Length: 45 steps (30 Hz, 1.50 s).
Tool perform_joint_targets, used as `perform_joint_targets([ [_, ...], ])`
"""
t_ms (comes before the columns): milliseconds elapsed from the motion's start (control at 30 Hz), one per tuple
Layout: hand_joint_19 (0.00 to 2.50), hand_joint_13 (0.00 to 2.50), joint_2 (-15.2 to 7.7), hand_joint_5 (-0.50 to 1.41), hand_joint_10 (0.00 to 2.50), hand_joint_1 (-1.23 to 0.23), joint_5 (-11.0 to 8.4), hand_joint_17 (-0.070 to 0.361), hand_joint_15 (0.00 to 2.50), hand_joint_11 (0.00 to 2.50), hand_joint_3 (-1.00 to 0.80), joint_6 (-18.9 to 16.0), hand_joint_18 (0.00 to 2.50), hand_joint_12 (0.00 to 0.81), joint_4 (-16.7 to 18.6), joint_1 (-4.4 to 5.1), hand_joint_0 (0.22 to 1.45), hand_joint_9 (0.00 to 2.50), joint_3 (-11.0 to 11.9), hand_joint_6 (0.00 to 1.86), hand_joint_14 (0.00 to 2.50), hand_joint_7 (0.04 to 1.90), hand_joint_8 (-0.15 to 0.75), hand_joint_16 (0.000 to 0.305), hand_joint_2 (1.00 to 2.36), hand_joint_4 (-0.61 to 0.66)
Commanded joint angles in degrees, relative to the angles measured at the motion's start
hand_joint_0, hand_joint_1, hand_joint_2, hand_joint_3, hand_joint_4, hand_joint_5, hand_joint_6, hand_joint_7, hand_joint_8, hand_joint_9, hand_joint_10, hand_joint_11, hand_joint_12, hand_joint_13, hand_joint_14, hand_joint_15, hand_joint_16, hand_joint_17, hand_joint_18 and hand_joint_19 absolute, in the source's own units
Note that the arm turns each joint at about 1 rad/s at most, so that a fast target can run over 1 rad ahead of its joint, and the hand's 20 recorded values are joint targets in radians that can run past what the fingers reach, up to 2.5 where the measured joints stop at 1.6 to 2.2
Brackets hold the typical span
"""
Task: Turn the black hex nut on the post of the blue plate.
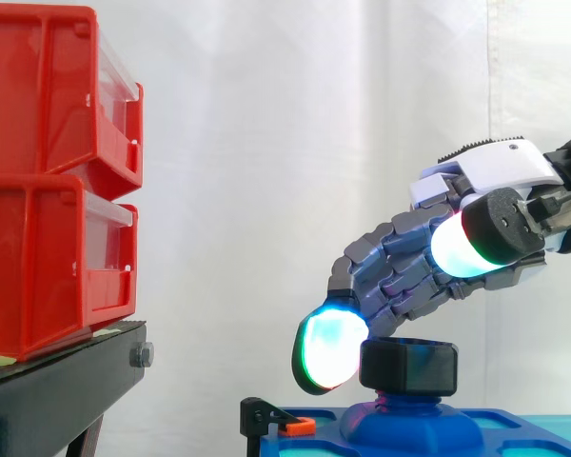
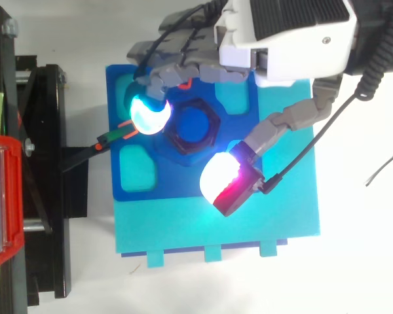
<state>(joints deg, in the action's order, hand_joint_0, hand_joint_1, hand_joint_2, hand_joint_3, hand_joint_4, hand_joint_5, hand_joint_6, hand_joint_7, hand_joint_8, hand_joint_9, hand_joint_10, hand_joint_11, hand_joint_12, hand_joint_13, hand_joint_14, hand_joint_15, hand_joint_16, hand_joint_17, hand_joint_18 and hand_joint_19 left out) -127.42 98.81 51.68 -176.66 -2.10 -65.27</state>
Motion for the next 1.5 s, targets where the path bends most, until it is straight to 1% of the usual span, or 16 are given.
perform_joint_targets([
  [0, 0.24, 0.30, 0.0, -0.25, 0.00, -0.46, 0.68, 0.159, 0.34, 0.00, -0.50, 0.0, 0.12, 0.565, 0.1, -0.45, 0.41, 0.24, 0.0, 0.50, 0.00, 0.83, 0.465, 0.071, 1.00, 0.50],
  [200, 0.24, 0.30, 0.0, -0.25, 0.00, -0.46, 1.47, 0.159, 0.34, 0.00, -0.50, 0.0, 0.12, 0.565, 0.2, -1.07, 0.41, 0.25, 0.1, 0.50, 0.00, 0.83, 0.465, 0.071, 1.00, 0.50],
  [333, 0.24, 0.30, 0.0, -0.25, 0.00, -0.46, 1.91, 0.159, 0.34, 0.00, -0.50, 0.0, 0.12, 0.566, -0.1, -1.16, 0.41, 0.25, 0.5, 0.50, 0.00, 0.83, 0.465, 0.071, 1.00, 0.50],
  [467, 0.24, 0.30, 0.0, -0.25, 0.00, -0.46, 2.44, 0.158, 0.34, 0.00, -0.50, 0.0, 0.12, 0.564, -0.2, -1.51, 0.41, 0.25, 1.1, 0.50, 0.00, 0.83, 0.465, 0.070, 1.00, 0.49],
  [700, 0.24, 0.30, 0.1, -0.25, 0.00, -0.46, 3.14, 0.158, 0.34, 0.00, -0.50, 0.0, 0.12, 0.565, -0.5, -1.68, 0.41, 0.25, 1.9, 0.50, 0.00, 0.83, 0.466, 0.070, 1.00, 0.49],
  [933, 0.24, 0.30, 0.1, -0.25, 0.00, -0.46, 3.14, 0.158, 0.34, 0.00, -0.50, 0.1, 0.12, 0.563, -1.0, -1.68, 0.41, 0.25, 2.1, 0.50, 0.00, 0.82, 0.464, 0.070, 1.00, 0.49],
  [1033, 0.24, 0.30, 0.1, -0.25, 0.00, -0.47, 3.14, 0.158, 0.35, 0.00, -0.50, 0.2, 0.12, 0.563, -2.0, -1.68, 0.41, 0.25, 3.3, 0.50, 0.00, 0.82, 0.465, 0.070, 1.00, 0.49],
  [1067, 0.24, 0.30, 0.1, -0.25, 0.00, -0.47, 3.05, 0.158, 0.35, 0.00, -0.50, 0.3, 0.12, 0.562, -2.9, -1.51, 0.41, 0.25, 4.1, 0.50, 0.00, 0.82, 0.464, 0.070, 1.00, 0.49],
  [1100, 0.24, 0.30, 0.1, -0.25, 0.00, -0.47, 3.05, 0.157, 0.35, 0.00, -0.50, 0.3, 0.13, 0.562, -2.9, -1.51, 0.41, 0.25, 4.1, 0.50, 0.00, 0.81, 0.465, 0.070, 1.00, 0.49],
  [1200, 0.24, 0.30, 0.1, -0.25, 0.00, -0.49, 2.70, 0.157, 0.35, 0.00, -0.50, 0.8, 0.13, 0.562, -5.7, -0.98, 0.42, 0.25, 6.3, 0.50, 0.00, 0.78, 0.463, 0.070, 1.00, 0.49],
  [1233, 0.28, 0.26, 0.1, -0.26, 0.00, -0.47, 2.62, 0.155, 0.38, 0.04, -0.50, 0.9, 0.07, 0.561, -5.9, -0.98, 0.42, 0.21, 6.4, 0.50, 0.01, 0.79, 0.458, 0.069, 1.00, 0.49],
  [1300, 0.23, 0.30, 0.1, -0.25, 0.00, -0.50, 1.91, 0.156, 0.35, 0.00, -0.50, 1.0, 0.12, 0.561, -6.2, -0.72, 0.42, 0.25, 6.5, 0.50, 0.00, 0.77, 0.462, 0.069, 1.00, 0.49],
  [1333, 0.24, 0.30, 0.1, -0.25, 0.00, -0.50, 1.03, 0.156, 0.35, 0.00, -0.50, 1.0, 0.12, 0.559, -6.1, -0.28, 0.42, 0.25, 6.5, 0.50, 0.00, 0.77, 0.461, 0.069, 1.00, 0.49],
  [1400, 0.28, 0.26, 0.0, -0.26, 0.00, -0.48, -0.02, 0.154, 0.38, 0.03, -0.50, 1.0, 0.06, 0.557, -5.8, 0.07, 0.42, 0.21, 6.4, 0.50, 0.00, 0.78, 0.456, 0.068, 1.00, 0.49],
  [1433, 0.28, 0.26, 0.0, -0.26, 0.00, -0.47, -0.55, 0.153, 0.37, 0.03, -0.50, 1.0, 0.06, 0.557, -5.5, 0.51, 0.42, 0.21, 6.4, 0.50, 0.00, 0.77, 0.456, 0.068, 1.00, 0.49],
  [1467, 0.23, 0.30, 0.0, -0.26, 0.00, -0.50, -0.64, 0.155, 0.35, 0.00, -0.50, 1.0, 0.12, 0.558, -5.4, 0.60, 0.42, 0.24, 6.3, 0.50, 0.00, 0.76, 0.460, 0.069, 1.00, 0.49],
])
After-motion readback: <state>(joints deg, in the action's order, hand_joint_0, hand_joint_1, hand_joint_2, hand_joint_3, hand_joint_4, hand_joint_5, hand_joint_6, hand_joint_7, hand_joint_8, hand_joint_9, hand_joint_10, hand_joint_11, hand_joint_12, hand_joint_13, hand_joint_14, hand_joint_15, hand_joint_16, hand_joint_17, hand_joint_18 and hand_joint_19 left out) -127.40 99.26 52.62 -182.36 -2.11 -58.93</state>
